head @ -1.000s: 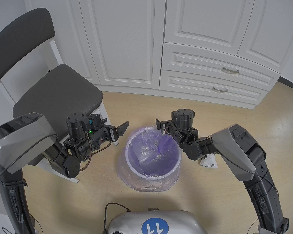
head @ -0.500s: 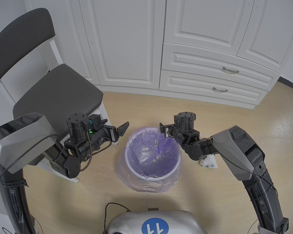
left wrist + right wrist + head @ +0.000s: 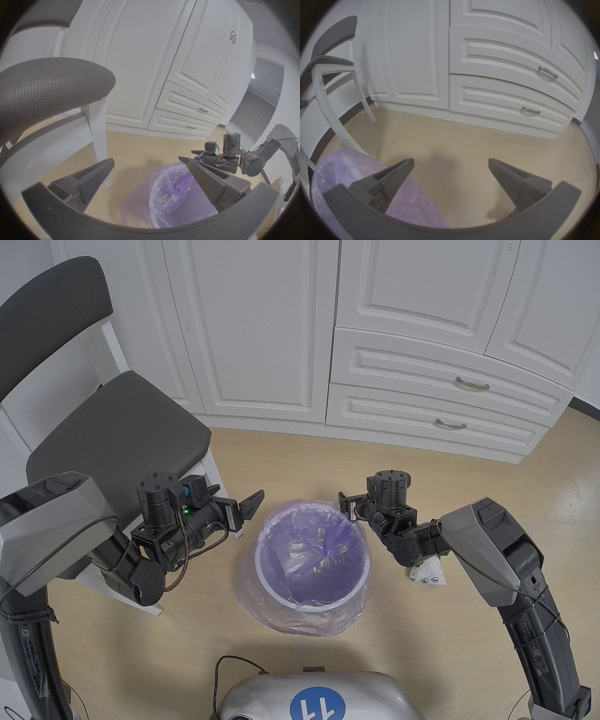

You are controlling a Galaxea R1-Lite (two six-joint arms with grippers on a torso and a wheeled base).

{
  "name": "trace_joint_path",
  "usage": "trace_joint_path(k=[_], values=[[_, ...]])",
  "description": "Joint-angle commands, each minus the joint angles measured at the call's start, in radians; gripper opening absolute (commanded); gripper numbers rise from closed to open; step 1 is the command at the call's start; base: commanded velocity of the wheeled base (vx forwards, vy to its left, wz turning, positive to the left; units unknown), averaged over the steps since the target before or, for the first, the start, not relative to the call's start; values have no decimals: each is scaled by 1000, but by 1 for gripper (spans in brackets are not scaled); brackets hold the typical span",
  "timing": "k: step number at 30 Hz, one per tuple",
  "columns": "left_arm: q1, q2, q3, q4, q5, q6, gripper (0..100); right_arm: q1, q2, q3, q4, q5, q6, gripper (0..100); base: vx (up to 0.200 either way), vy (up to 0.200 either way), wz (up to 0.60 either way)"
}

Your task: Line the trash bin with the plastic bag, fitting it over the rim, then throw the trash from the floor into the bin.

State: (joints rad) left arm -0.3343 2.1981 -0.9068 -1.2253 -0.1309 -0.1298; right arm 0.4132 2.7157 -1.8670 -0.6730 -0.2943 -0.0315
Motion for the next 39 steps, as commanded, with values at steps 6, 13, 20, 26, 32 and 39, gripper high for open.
trace_joint_path(k=[6,13,20,26,32,39], values=[[0,6,-1,0,-1,-1,100,-22,36,2,4,0,-2,100,0,0,0],[1,6,-4,0,0,-1,100,-19,-19,9,0,3,-1,100,0,0,0],[3,5,-4,0,-1,1,100,29,-105,62,1,3,-1,100,0,0,0],[3,5,-4,-2,0,-1,100,88,-160,157,-8,3,-4,100,0,0,0],[3,3,-3,-2,0,1,100,108,-172,216,-11,4,-41,100,0,0,0],[3,3,-3,-2,0,1,100,118,-182,279,-14,4,-51,100,0,0,0]])
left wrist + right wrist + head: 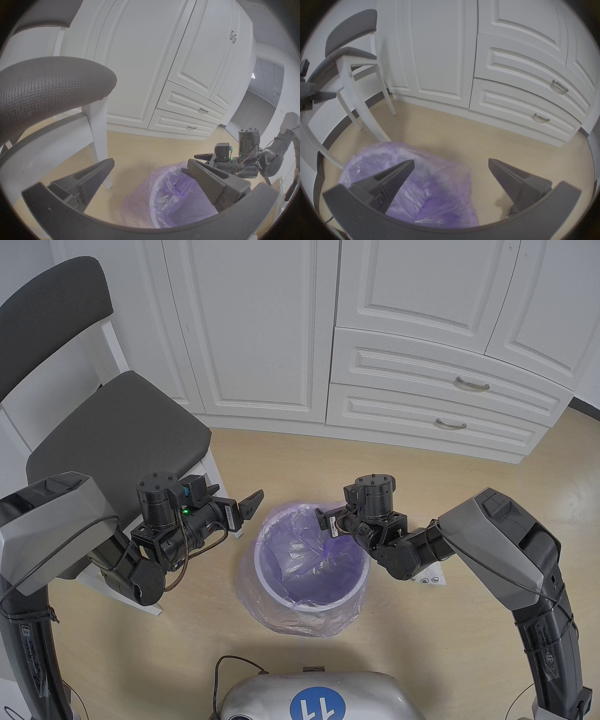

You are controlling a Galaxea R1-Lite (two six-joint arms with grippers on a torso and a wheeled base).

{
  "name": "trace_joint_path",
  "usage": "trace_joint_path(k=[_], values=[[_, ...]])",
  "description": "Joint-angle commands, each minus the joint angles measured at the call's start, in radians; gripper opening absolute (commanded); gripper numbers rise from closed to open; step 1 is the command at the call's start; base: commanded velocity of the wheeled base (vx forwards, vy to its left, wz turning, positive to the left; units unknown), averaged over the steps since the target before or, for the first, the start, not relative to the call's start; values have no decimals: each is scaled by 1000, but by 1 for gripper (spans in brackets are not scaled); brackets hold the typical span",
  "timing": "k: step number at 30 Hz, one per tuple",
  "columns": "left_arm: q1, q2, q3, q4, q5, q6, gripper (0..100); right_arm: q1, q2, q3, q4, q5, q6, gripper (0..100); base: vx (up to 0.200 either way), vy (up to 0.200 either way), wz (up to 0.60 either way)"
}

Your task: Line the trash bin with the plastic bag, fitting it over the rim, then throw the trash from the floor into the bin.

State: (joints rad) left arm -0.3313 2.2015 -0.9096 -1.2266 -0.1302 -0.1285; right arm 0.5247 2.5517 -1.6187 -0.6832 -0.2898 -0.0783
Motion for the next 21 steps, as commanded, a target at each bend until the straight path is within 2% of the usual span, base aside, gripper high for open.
trace_joint_path(k=[1,7,14,16,21], values=[[0,0,0,-1,0,0,100,9,-24,39,-9,0,-3,100,0,0,0],[0,0,0,-1,0,0,100,35,-71,123,-87,20,-6,100,0,0,0],[0,0,5,-11,0,0,100,54,-96,227,-111,37,-74,100,0,0,0],[0,0,6,-24,0,-2,100,46,-76,226,-105,37,-98,100,0,0,0],[0,0,5,-25,0,-2,100,23,-2,148,-113,35,-97,100,0,0,0]])
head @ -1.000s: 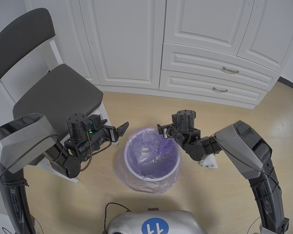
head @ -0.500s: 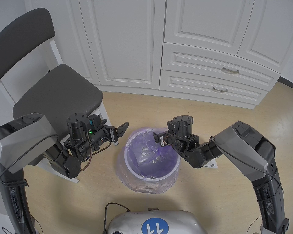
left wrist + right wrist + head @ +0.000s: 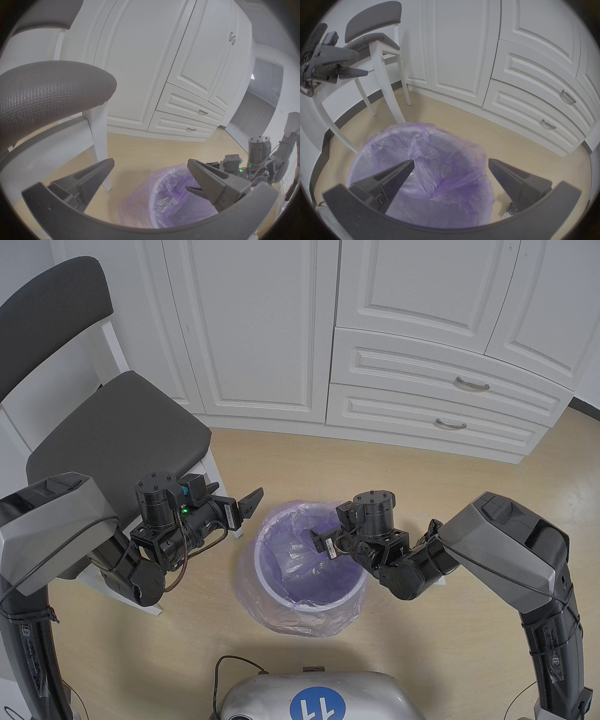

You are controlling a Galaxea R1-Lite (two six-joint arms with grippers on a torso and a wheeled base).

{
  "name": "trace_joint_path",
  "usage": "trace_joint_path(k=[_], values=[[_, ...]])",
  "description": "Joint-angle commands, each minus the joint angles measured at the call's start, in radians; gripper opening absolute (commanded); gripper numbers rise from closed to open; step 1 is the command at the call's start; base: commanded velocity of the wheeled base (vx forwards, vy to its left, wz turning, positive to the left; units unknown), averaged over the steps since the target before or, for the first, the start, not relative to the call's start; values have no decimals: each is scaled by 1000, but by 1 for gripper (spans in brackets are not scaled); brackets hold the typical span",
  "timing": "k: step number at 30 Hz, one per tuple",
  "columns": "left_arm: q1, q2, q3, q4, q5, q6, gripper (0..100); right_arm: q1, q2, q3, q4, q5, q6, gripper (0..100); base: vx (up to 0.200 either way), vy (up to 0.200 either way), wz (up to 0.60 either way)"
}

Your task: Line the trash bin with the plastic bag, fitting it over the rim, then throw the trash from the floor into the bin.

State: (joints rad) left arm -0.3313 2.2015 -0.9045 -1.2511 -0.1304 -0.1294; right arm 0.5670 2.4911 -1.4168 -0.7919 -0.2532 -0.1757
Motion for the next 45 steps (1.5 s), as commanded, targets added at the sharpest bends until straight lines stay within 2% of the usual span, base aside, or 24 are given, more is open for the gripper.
trace_joint_path(k=[1,5,14,22,29,34,45], values=[[0,0,-1,-1,0,-1,100,-19,60,-59,-4,-1,1,100,0,0,0],[3,1,-4,-2,-1,-1,100,-55,98,-148,3,-9,2,100,0,0,0],[5,0,-4,-2,-1,-1,100,-79,78,-182,7,-9,33,100,0,0,0],[5,0,-4,-4,0,1,100,-75,65,-186,7,-8,35,100,0,0,0],[5,0,-4,-4,0,1,100,-33,63,-134,-4,0,35,100,0,0,0],[5,-2,-2,-4,0,1,100,-13,66,-163,-4,0,36,100,0,0,0],[5,0,-4,-4,0,1,100,-24,120,-266,0,0,84,100,0,0,0]])
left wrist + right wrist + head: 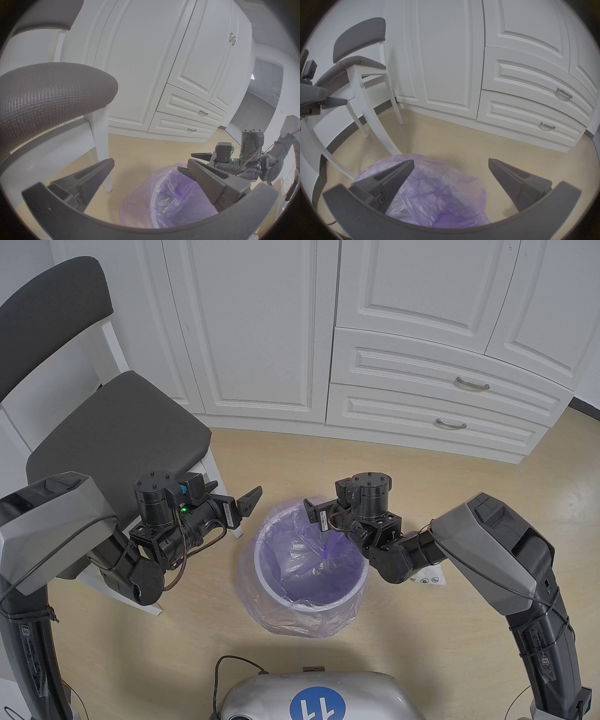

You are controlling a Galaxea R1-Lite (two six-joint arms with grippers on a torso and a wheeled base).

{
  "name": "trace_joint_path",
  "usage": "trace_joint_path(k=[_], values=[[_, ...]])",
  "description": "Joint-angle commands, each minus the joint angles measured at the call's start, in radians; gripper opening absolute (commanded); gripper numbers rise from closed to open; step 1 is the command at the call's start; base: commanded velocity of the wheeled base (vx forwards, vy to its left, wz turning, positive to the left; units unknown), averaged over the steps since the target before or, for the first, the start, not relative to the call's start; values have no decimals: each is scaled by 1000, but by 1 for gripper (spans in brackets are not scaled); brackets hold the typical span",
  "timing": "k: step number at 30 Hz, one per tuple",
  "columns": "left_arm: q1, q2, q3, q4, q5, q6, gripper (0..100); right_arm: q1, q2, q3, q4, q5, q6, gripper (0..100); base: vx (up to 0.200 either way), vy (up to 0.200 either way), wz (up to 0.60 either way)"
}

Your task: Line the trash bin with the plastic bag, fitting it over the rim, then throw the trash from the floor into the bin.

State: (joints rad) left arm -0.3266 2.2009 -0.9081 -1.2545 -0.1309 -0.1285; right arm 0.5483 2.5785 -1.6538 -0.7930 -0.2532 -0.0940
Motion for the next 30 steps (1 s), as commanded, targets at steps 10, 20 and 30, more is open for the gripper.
trace_joint_path(k=[10,20,30], values=[[4,0,-2,-2,0,0,100,-42,173,-242,14,-1,17,100,0,0,0],[8,2,-3,0,-1,-2,100,-53,184,-270,41,-3,23,100,0,0,0],[9,-1,-3,-2,-1,-2,100,-51,173,-274,86,-3,23,100,0,0,0]])
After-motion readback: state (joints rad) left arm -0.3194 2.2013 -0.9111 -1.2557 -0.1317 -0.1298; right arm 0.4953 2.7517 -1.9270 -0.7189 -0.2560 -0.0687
